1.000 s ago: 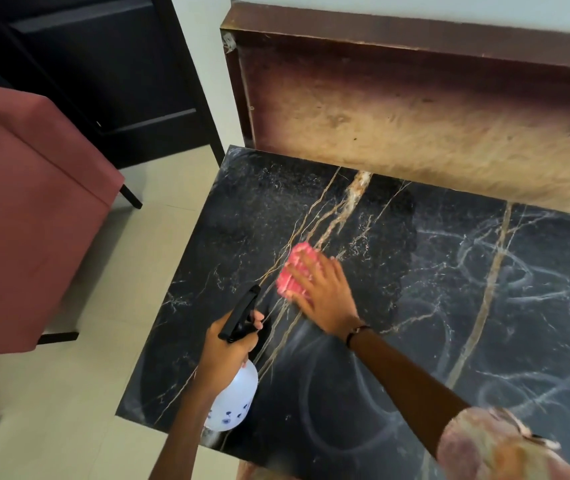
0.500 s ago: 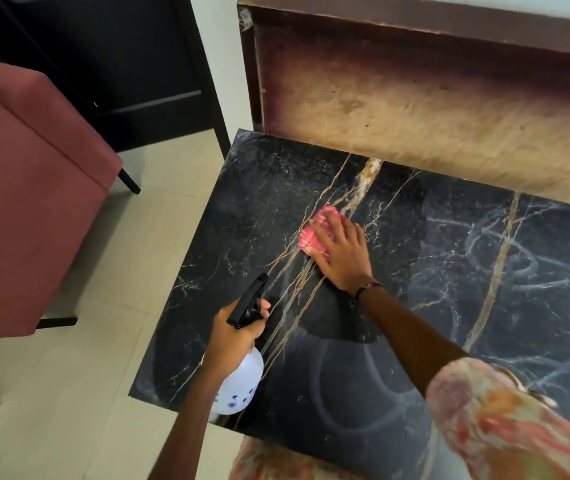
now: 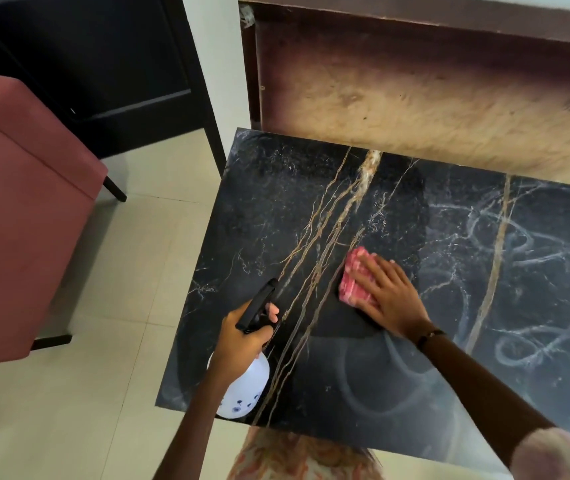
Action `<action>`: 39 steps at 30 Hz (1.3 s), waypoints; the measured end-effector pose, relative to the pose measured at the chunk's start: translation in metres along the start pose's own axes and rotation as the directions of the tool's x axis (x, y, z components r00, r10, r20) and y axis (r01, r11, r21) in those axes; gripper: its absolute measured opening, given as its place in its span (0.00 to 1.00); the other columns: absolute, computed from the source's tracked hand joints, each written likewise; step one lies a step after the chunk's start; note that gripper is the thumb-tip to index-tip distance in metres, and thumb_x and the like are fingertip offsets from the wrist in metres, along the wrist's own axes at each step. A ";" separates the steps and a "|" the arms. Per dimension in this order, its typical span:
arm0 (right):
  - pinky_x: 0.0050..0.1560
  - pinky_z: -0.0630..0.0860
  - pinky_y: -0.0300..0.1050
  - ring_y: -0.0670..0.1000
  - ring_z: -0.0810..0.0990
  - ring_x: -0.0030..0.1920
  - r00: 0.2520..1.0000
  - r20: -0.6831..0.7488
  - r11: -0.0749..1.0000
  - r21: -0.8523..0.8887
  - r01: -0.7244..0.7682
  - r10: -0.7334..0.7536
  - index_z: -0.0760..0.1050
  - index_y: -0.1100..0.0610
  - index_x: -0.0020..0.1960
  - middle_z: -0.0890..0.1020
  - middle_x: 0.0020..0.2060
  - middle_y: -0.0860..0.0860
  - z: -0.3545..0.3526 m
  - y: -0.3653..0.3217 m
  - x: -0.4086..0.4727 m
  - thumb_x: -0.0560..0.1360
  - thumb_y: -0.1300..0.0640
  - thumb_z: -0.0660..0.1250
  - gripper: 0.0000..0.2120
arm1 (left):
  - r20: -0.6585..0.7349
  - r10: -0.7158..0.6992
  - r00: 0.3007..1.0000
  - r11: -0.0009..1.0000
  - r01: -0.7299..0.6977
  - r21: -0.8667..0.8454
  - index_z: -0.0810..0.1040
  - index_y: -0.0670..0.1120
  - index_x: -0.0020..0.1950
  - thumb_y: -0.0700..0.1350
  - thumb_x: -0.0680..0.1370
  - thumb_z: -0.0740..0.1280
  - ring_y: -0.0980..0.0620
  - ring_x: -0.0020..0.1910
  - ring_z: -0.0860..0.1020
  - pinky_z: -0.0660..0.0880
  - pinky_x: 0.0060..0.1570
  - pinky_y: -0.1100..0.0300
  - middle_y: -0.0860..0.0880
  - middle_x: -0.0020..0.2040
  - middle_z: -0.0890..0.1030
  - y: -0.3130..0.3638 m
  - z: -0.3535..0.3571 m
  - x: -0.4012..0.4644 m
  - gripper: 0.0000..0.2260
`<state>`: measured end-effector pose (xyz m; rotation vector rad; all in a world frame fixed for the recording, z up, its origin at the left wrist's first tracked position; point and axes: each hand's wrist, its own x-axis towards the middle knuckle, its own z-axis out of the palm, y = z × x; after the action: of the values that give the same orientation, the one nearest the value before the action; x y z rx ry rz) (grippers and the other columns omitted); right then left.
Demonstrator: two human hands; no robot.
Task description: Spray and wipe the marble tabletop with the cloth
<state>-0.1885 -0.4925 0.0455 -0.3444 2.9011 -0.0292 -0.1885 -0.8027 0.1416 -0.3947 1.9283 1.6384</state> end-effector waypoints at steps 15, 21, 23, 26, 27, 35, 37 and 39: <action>0.72 0.55 0.61 0.58 0.59 0.74 0.988 -0.032 0.988 0.041 0.149 -0.148 0.55 0.43 0.77 0.61 0.75 0.53 0.028 -0.129 -0.072 0.77 0.32 0.52 0.31 | 0.015 -0.042 0.999 0.998 0.041 0.044 0.79 0.44 0.40 0.28 0.73 0.62 0.58 0.18 0.66 0.64 0.20 0.66 0.52 0.20 0.74 -0.021 -0.016 -0.022 0.13; 0.73 0.55 0.58 0.60 0.63 0.73 0.980 -0.006 0.979 0.048 -0.198 0.199 0.58 0.46 0.76 0.58 0.76 0.55 0.018 -0.042 -0.074 0.78 0.33 0.47 0.30 | 0.025 -0.057 0.998 0.997 0.055 0.057 0.79 0.48 0.41 0.31 0.74 0.65 0.57 0.19 0.71 0.67 0.21 0.68 0.55 0.21 0.77 -0.025 -0.009 -0.027 0.12; 0.72 0.58 0.60 0.61 0.62 0.73 0.944 -0.006 0.941 0.085 -0.328 0.330 0.55 0.45 0.76 0.60 0.76 0.55 0.012 -0.046 -0.050 0.78 0.33 0.46 0.31 | 0.032 -0.037 0.999 0.997 0.035 0.065 0.80 0.47 0.43 0.31 0.75 0.65 0.57 0.19 0.72 0.67 0.21 0.68 0.56 0.23 0.78 -0.028 -0.009 -0.029 0.11; 0.71 0.59 0.64 0.63 0.62 0.72 0.912 -0.026 0.904 0.146 -0.402 0.410 0.58 0.46 0.76 0.63 0.75 0.56 0.009 -0.078 -0.025 0.78 0.33 0.44 0.31 | 0.035 0.001 0.999 0.997 -0.004 0.073 0.80 0.41 0.47 0.30 0.75 0.64 0.57 0.19 0.71 0.67 0.21 0.67 0.56 0.24 0.79 -0.036 -0.007 -0.035 0.09; 0.71 0.59 0.65 0.63 0.62 0.72 0.920 -0.037 0.911 0.158 -0.380 0.390 0.59 0.46 0.76 0.63 0.74 0.56 0.010 -0.091 -0.022 0.78 0.33 0.44 0.31 | 0.029 0.003 1.000 0.997 -0.005 0.071 0.79 0.40 0.47 0.29 0.75 0.63 0.58 0.18 0.70 0.66 0.21 0.67 0.55 0.24 0.79 -0.038 -0.006 -0.037 0.09; 0.71 0.56 0.62 0.59 0.59 0.75 0.993 -0.029 0.992 0.058 0.115 -0.114 0.54 0.43 0.77 0.62 0.75 0.53 0.044 -0.133 -0.121 0.78 0.33 0.51 0.31 | 0.004 -0.037 0.999 0.997 0.037 0.069 0.80 0.43 0.45 0.29 0.74 0.62 0.57 0.18 0.66 0.64 0.21 0.65 0.53 0.22 0.75 -0.056 0.005 -0.062 0.11; 0.71 0.57 0.61 0.59 0.61 0.74 0.995 -0.029 0.995 0.026 0.098 -0.097 0.55 0.44 0.77 0.62 0.75 0.54 0.047 -0.103 -0.146 0.77 0.32 0.52 0.31 | 0.005 -0.051 0.999 0.997 0.051 0.051 0.80 0.43 0.45 0.29 0.74 0.63 0.58 0.18 0.68 0.65 0.21 0.67 0.55 0.22 0.77 -0.058 0.008 -0.069 0.11; 0.71 0.58 0.61 0.60 0.61 0.74 1.000 -0.015 0.999 0.031 -0.013 0.013 0.56 0.45 0.76 0.60 0.75 0.55 0.044 -0.073 -0.151 0.78 0.32 0.51 0.31 | 0.006 -0.073 0.997 0.997 0.072 0.033 0.80 0.43 0.44 0.30 0.74 0.63 0.58 0.18 0.68 0.65 0.20 0.68 0.54 0.22 0.77 -0.060 0.010 -0.076 0.10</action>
<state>-0.0186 -0.5277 0.0384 -0.3215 2.9142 -0.0748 -0.0922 -0.8154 0.1375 -0.4401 1.9103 1.5585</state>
